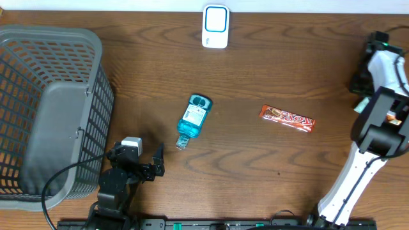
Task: Scan the item barcode
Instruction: 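Carry the wet-wipes package to the right table edge and release it, then move the right gripper down over the blue mouthwash bottle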
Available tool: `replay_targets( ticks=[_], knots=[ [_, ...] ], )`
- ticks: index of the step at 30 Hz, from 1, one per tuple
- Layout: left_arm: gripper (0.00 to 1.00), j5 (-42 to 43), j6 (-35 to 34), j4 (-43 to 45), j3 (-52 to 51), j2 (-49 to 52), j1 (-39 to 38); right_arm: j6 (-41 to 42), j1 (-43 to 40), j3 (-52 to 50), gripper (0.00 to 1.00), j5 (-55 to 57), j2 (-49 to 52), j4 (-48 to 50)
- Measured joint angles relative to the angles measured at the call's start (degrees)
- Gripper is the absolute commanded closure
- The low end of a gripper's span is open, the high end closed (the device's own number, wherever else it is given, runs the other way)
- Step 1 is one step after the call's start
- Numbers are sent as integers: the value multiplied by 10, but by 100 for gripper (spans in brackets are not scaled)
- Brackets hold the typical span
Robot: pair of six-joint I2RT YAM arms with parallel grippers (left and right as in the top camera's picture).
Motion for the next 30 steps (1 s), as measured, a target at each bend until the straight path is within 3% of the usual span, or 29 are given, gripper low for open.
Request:
replay_targets(
  ticks=[3,4,9,20,30],
  knots=[
    [2,0,0,0,0,0,0,41,-16,11,12,-13,-1,-30],
    [2,0,0,0,0,0,0,51,-19,17,1,-25,-3,-35],
    [2,0,0,0,0,0,0,72,-8,41,1,-96,-66,-50],
    [2,0,0,0,0,0,0,131,111,73,1,-173,-366,-106],
    [2,0,0,0,0,0,0,78,311,70,1,-251,-410,-153]
  ],
)
